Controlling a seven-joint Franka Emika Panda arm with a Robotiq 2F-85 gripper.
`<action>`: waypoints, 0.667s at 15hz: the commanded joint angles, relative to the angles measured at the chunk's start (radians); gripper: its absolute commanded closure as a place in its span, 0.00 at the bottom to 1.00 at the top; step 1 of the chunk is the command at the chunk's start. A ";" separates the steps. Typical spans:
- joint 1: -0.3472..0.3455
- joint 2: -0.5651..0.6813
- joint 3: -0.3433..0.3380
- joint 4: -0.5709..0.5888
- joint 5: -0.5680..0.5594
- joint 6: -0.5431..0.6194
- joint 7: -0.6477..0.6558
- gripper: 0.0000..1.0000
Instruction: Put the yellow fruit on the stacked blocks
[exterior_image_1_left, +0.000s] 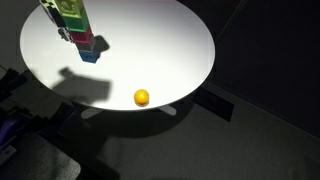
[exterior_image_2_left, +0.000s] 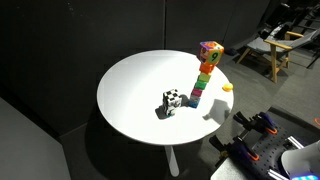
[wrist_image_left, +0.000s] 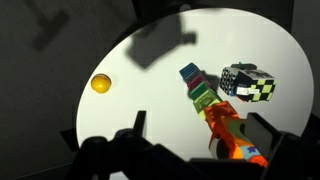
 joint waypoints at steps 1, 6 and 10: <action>-0.025 0.074 -0.029 0.029 -0.027 0.033 -0.039 0.00; -0.026 0.132 -0.081 0.021 -0.015 0.120 -0.124 0.00; -0.030 0.176 -0.104 0.023 -0.010 0.150 -0.162 0.00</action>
